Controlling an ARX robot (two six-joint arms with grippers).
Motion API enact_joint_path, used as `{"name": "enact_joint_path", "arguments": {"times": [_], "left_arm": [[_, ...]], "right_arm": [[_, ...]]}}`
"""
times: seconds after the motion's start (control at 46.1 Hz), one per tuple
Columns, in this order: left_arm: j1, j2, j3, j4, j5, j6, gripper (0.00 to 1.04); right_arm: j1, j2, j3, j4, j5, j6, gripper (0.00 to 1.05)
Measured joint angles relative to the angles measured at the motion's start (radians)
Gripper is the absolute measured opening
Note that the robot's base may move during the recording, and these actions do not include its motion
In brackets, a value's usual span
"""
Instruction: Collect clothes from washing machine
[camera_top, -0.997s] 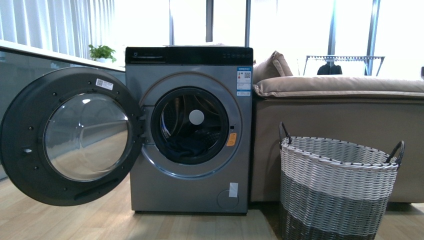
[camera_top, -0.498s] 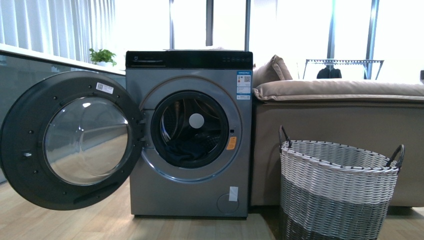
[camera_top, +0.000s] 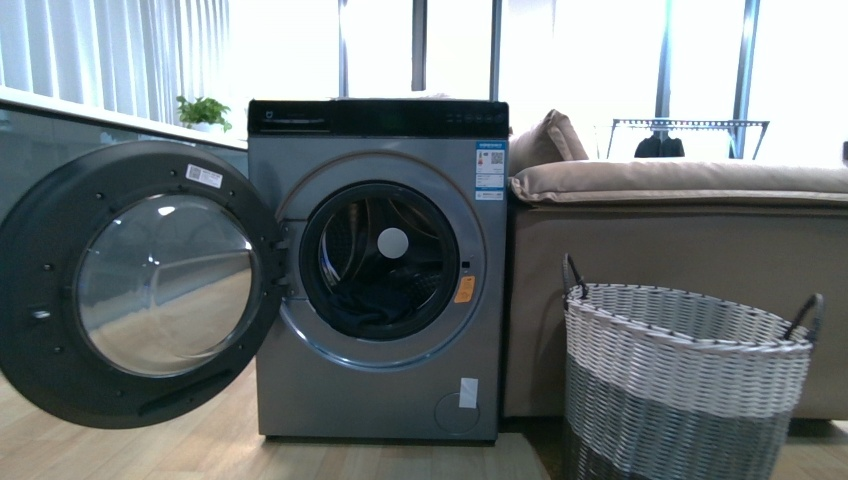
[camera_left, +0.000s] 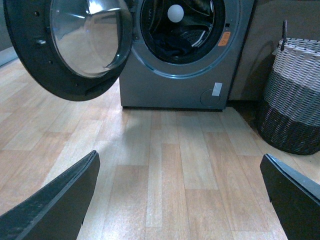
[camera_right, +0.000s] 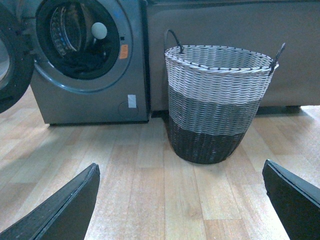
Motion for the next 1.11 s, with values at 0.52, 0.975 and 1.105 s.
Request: {"name": "enact_joint_path", "arguments": {"times": [0.52,0.975,1.105], "left_arm": [[0.0,0.002,0.0,0.0,-0.002,0.0,0.98],[0.0,0.001,0.0,0.0,0.0,0.0,0.98],[0.0,0.001,0.0,0.0,0.0,0.0,0.98]], "right_arm": [[0.0,0.0,0.0,0.0,0.0,0.0,0.97],[0.0,0.0,0.0,-0.001,0.0,0.0,0.97],[0.0,0.0,0.0,-0.001,0.0,0.0,0.97]]}}
